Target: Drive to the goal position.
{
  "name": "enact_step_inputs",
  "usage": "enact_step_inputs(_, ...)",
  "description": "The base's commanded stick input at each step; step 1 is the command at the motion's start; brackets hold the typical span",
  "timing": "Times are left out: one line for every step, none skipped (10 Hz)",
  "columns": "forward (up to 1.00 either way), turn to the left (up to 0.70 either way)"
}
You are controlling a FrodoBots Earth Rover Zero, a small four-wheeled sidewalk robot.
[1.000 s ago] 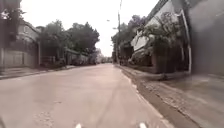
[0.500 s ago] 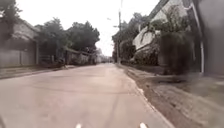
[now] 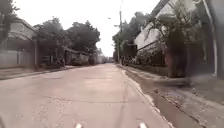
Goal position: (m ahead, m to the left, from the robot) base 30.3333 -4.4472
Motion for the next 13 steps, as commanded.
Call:
enact_step_inputs(0.85,0.0)
enact_step_inputs(0.85,0.0)
enact_step_inputs(0.85,0.0)
enact_step_inputs(0.85,0.0)
enact_step_inputs(0.85,0.0)
enact_step_inputs(0.85,0.0)
enact_step_inputs(0.85,0.0)
enact_step_inputs(0.85,0.0)
enact_step_inputs(0.85,0.0)
enact_step_inputs(0.85,0.0)
enact_step_inputs(0.85,0.0)
enact_step_inputs(0.85,0.0)
enact_step_inputs(0.85,0.0)
